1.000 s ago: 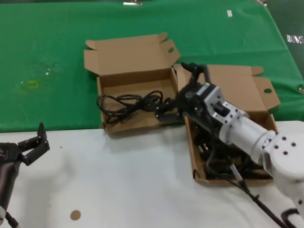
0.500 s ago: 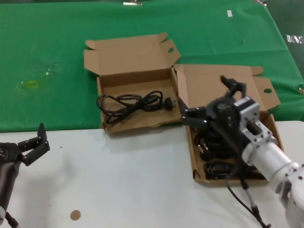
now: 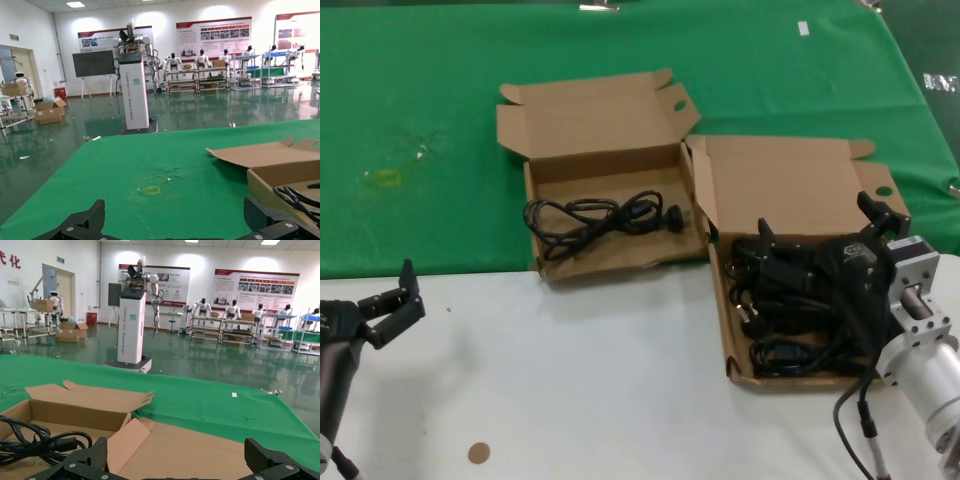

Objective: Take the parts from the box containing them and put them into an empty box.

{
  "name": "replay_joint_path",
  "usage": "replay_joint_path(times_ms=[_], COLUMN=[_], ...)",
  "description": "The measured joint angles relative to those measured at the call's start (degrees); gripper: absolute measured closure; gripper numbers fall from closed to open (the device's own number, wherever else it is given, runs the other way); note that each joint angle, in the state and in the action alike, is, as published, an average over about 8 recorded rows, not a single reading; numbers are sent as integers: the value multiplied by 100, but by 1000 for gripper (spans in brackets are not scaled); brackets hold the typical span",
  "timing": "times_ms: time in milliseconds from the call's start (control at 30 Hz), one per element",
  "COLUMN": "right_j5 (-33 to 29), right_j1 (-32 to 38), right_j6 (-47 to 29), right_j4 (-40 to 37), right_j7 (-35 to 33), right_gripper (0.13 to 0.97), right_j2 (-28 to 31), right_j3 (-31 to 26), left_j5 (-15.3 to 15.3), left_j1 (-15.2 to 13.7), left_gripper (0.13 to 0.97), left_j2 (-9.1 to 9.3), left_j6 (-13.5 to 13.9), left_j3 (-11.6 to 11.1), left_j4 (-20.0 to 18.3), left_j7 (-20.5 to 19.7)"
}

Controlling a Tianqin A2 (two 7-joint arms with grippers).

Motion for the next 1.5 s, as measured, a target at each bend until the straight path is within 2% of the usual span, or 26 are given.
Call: replay_joint_path(times_ms=[1500], right_j5=[9], right_j1=[-18], right_j6=[14], right_j4=[11], right_j7=[3], right_gripper=[129], right_j2=[0], right_j3=[9], left_j5=[0], left_j1=[0], left_gripper=[132], left_j2=[0], left_j6=[0], left_j3=[0], left_j4=[0], left_j7=[0])
